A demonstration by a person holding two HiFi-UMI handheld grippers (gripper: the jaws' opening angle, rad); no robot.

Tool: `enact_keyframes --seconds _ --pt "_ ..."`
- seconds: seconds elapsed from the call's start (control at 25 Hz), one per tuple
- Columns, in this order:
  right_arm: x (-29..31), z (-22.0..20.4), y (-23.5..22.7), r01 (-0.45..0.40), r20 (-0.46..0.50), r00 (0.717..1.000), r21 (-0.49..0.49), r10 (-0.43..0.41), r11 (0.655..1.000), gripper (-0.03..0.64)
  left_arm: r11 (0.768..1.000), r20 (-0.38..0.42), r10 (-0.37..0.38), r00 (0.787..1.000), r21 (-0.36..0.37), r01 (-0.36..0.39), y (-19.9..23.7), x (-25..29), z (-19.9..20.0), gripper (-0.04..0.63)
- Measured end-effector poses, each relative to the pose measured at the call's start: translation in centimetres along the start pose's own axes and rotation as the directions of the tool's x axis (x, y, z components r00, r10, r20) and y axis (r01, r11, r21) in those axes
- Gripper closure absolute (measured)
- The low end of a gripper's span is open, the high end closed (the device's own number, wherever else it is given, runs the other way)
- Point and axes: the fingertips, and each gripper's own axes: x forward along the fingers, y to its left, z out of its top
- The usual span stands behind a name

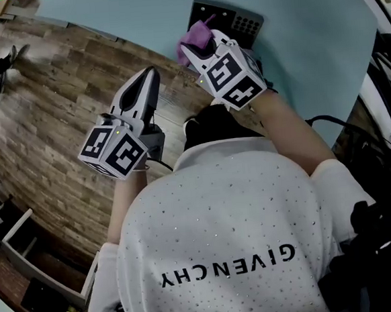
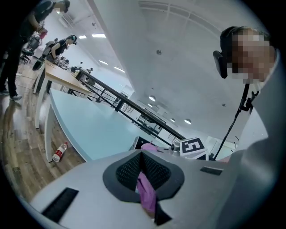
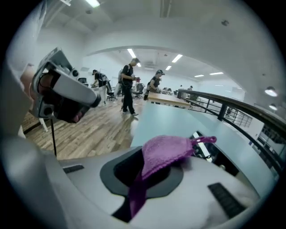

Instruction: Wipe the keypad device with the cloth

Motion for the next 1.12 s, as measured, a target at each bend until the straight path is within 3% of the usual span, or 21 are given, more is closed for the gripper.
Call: enact_keyframes --seconds 0.12,0.28,0.52,0.72,1.0,1.12 --pt "1.2 -0.2 0.8 -0.055 -0.045 0.998 -0.089 0.051 0.995 0.595 0.999 0.0 0.037 0.999 -0.007 -0.037 0.4 -0.3 0.3 0.595" --pt "-0.2 -1.3 0.8 -0.08 -0.07 0.995 -0.076 0.075 0.994 0.595 0.999 -0.015 0.041 0.999 -0.005 -0.041 0.6 -0.3 0.1 0.595" --pt "-3.6 -4.2 -0.4 -0.063 -0.088 0.994 0.077 0.07 0.995 0.595 1.0 -0.08 -0.013 0.997 0.025 0.015 -0.5 3.3 -0.8 0.595" --pt "-7.3 -6.6 -1.4 -0.027 -0.099 0.994 0.18 0.045 0.983 0.595 0.998 -0.137 0.064 0.989 0.021 -0.062 0.0 6.0 -1.4 0.595" --pt "-10.8 -9.2 -2.8 0.052 -0.092 0.996 0.379 -0.018 0.924 0.595 0.999 -0.169 0.022 0.985 0.039 -0.016 -0.2 8.2 -1.2 0.595" --pt "-11.4 -8.2 -3.0 0.068 -0.062 0.997 0.452 -0.045 0.889 0.595 0.998 -0.158 -0.061 0.985 -0.001 0.062 0.1 9.1 0.2 0.595"
